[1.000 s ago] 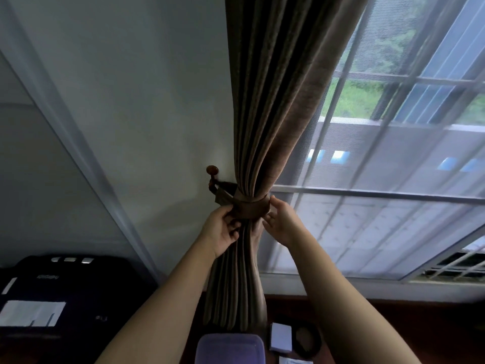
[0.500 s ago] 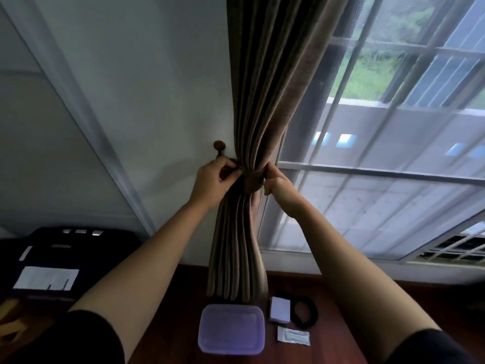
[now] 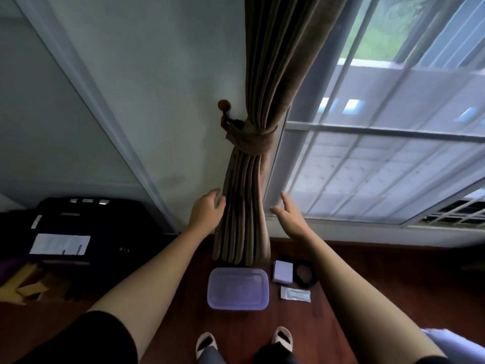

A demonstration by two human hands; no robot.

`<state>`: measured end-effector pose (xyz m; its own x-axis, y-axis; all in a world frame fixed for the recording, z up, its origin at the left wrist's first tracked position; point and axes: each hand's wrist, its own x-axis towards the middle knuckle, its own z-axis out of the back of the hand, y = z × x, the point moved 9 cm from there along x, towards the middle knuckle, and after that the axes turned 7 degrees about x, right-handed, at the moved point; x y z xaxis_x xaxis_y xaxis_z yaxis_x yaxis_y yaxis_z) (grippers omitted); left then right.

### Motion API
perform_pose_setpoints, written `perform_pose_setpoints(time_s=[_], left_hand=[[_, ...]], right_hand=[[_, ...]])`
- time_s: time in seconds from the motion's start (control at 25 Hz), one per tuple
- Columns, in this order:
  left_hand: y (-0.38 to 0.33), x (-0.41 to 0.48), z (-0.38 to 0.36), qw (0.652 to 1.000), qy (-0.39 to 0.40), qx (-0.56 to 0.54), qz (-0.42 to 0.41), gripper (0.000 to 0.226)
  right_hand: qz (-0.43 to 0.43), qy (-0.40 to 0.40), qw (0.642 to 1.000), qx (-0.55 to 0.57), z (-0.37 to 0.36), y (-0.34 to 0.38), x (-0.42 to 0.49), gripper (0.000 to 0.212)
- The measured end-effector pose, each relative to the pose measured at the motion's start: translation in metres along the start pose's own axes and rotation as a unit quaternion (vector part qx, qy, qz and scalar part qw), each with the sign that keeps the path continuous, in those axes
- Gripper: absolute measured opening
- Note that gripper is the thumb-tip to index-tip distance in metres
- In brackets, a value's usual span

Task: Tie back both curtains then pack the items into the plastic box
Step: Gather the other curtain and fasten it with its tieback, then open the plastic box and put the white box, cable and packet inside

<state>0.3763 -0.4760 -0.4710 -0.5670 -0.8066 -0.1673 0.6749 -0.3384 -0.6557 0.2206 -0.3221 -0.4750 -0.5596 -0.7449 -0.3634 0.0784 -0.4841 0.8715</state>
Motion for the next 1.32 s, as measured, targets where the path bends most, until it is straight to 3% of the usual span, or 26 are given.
perform_pose_setpoints(time_s=[0.16, 0.44, 0.64, 1.12, 1.32], left_hand=[[0.037, -0.042, -0.051, 0.993, 0.070, 0.085, 0.050, 0.044], [0.092, -0.127, -0.173, 0.974, 0.079, 0.121, 0.173, 0.048], [0.142, -0.158, -0.284, 0.961, 0.100, 0.118, 0.231, 0.054], [0.433, -0.054, -0.482, 0.944, 0.028, 0.196, 0.263, 0.058], [0.535, -0.016, -0.524, 0.928, -0.020, 0.193, 0.318, 0.066]], right_hand=[[-0.047, 0.049, 0.995, -0.072, -0.013, -0.061, -0.026, 0.071], [-0.083, 0.142, 0.970, -0.177, 0.016, -0.211, -0.063, 0.070], [-0.089, 0.125, 0.966, -0.206, 0.028, -0.326, -0.056, 0.070], [-0.055, 0.096, 0.966, -0.236, -0.130, -0.618, 0.109, 0.075], [-0.069, 0.083, 0.972, -0.207, -0.175, -0.709, 0.175, 0.084]])
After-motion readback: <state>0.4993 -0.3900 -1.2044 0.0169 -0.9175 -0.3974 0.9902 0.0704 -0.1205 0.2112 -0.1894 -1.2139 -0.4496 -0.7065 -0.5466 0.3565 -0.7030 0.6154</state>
